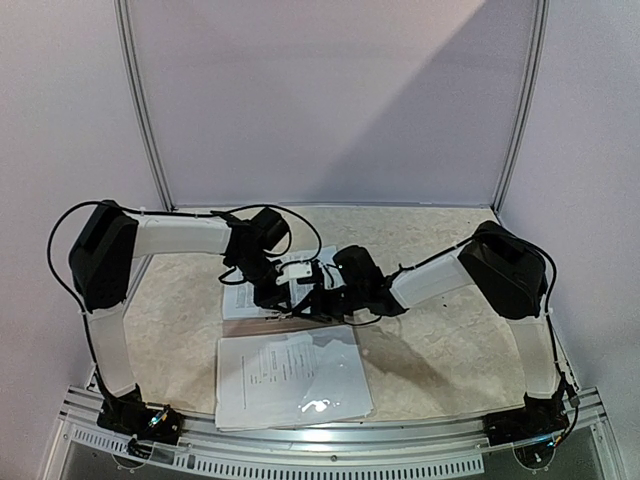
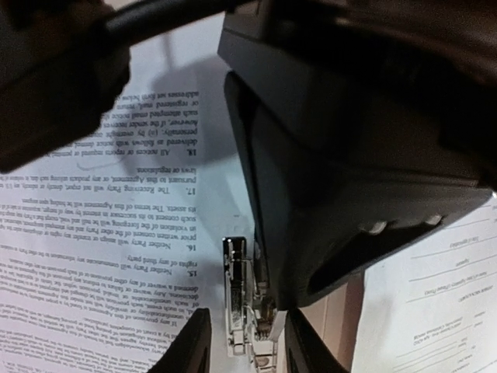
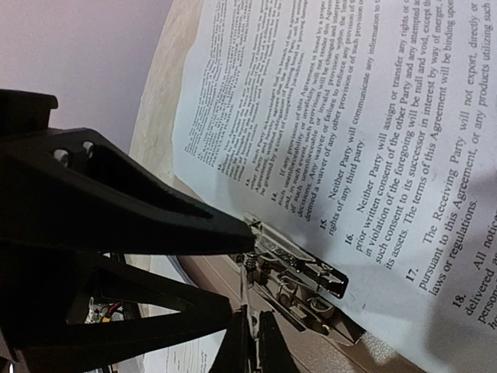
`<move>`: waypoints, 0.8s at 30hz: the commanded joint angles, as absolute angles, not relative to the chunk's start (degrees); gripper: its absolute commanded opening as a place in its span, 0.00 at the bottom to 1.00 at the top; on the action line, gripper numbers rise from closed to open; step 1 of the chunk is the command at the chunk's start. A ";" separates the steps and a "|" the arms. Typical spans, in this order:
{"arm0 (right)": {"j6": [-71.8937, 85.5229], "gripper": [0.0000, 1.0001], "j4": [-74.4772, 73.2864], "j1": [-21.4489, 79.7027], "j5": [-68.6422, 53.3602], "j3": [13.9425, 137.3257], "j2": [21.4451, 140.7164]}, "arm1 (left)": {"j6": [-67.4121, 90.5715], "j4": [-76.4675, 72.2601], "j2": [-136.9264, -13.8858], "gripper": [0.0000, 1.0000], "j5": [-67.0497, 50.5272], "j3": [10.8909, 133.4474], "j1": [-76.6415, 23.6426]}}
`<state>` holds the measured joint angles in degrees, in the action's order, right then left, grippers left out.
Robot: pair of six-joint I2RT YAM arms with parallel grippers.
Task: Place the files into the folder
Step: Clamp the file with the spring clip on the folder.
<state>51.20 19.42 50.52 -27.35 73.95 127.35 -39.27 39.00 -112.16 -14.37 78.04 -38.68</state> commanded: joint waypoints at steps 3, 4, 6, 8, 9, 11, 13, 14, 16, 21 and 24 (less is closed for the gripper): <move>53.60 0.02 18.32 49.73 -25.58 68.52 127.82 | -33.64 43.41 -113.72 0.36 -15.55 78.00 -41.10; 53.53 0.02 18.36 49.65 -25.58 68.01 127.44 | -32.45 42.36 -112.71 0.37 -16.27 77.00 -40.94; 53.44 0.01 18.68 49.34 -25.74 66.91 126.98 | -30.80 39.84 -110.19 0.37 -18.94 74.88 -40.48; 53.44 0.00 19.20 49.06 -25.88 66.04 126.62 | -30.44 38.60 -108.22 0.40 -21.27 73.64 -40.43; 53.37 0.00 19.24 48.92 -26.11 65.78 126.45 | -30.37 38.82 -108.01 0.41 -22.06 73.76 -40.47; 53.23 0.00 19.10 48.73 -26.19 65.19 126.17 | -29.84 39.68 -108.68 0.42 -21.39 74.44 -40.79; 53.09 0.00 18.92 48.62 -26.28 64.24 125.45 | -29.27 39.50 -110.45 0.43 -18.63 74.70 -41.45; 52.93 0.00 19.14 48.51 -26.25 63.61 125.01 | -28.85 39.14 -111.02 0.43 -17.69 74.71 -41.77; 53.06 0.00 19.77 48.31 -26.68 62.55 124.19 | -27.69 37.56 -111.72 0.44 -16.85 74.64 -42.36; 53.64 0.00 21.73 47.66 -28.45 61.16 123.62 | -27.20 32.69 -111.97 0.45 -13.61 74.54 -42.71; 54.70 0.00 23.75 47.19 -29.59 61.06 124.32 | -28.64 33.09 -113.41 0.44 -17.29 75.81 -42.84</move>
<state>52.97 27.49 48.25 -29.10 63.26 123.04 -28.21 35.42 -110.76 -15.75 74.43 -42.04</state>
